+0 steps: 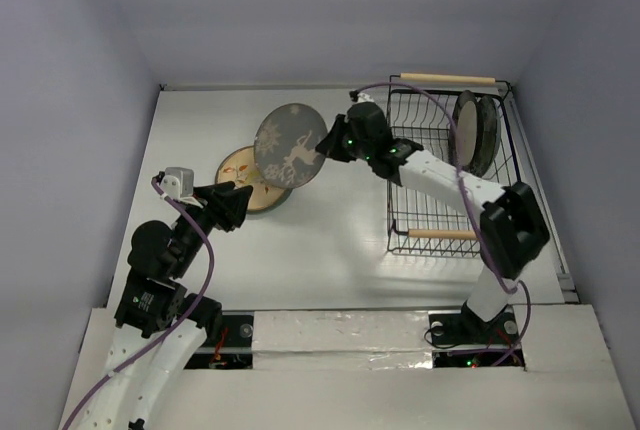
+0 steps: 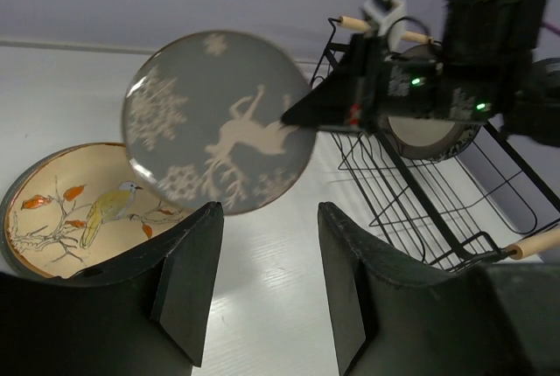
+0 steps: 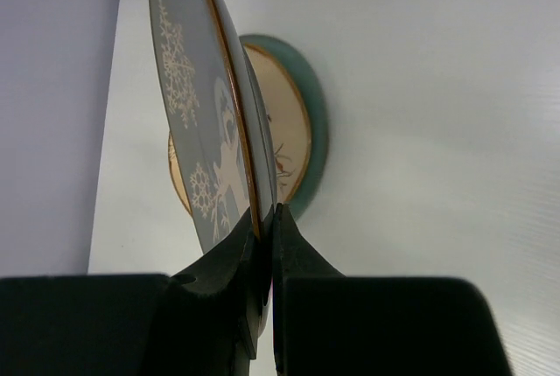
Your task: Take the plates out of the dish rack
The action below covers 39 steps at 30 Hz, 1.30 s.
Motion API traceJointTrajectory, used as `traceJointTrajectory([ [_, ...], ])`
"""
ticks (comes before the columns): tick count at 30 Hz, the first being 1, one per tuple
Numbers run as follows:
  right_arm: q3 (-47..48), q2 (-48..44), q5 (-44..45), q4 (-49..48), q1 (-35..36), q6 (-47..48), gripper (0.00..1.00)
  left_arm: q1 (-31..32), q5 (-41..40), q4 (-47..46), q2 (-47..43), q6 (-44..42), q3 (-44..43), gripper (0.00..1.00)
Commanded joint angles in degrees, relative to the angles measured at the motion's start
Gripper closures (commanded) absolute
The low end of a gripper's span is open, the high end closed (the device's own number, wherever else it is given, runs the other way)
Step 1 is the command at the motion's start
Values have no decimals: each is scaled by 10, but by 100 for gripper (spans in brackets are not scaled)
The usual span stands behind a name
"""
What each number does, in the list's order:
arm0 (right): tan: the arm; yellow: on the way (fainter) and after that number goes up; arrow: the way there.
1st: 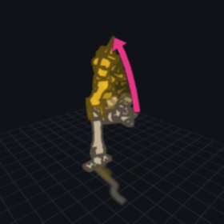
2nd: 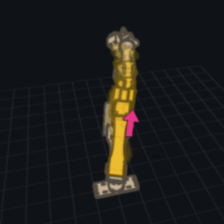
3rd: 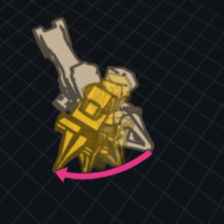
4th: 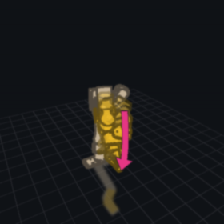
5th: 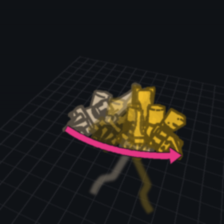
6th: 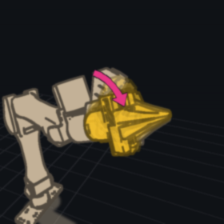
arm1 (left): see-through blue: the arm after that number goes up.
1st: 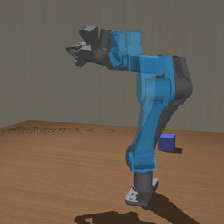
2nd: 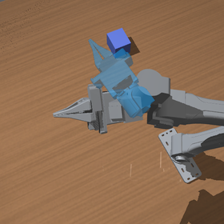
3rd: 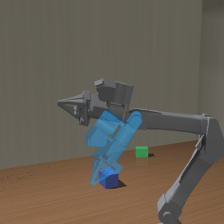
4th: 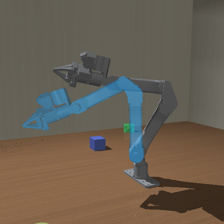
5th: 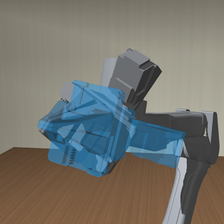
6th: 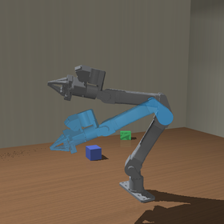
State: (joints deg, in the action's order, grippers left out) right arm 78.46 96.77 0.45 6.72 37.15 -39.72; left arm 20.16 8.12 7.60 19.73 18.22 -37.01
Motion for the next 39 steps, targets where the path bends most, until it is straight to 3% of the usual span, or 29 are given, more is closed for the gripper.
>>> traceJointTrajectory([
  [1, 70, 31, -42, -178, 32, -83, 100, 0, -2, -20, 0, -2, -23, 56],
  [14, 98, 199, -53, -262, 79, -238, 100, -22, 7, -27, 0, 2, -21, 56],
  [22, 101, 239, -53, -261, 84, -245, 95, -22, 9, -24, -1, 1, -21, 56],
  [25, 95, 243, -53, -249, 89, -236, 81, -22, 9, -24, -1, 0, -21, 56],
  [26, 95, 243, -49, -241, 89, -223, 68, -22, 10, -24, -1, 1, -21, 56],
  [33, 111, 235, -13, -125, 100, -139, 28, -22, 10, -25, -1, 1, -21, 56],
  [39, 144, 229, 38, -19, 111, -65, 12, -22, 14, -27, 0, 2, -20, 56],
])
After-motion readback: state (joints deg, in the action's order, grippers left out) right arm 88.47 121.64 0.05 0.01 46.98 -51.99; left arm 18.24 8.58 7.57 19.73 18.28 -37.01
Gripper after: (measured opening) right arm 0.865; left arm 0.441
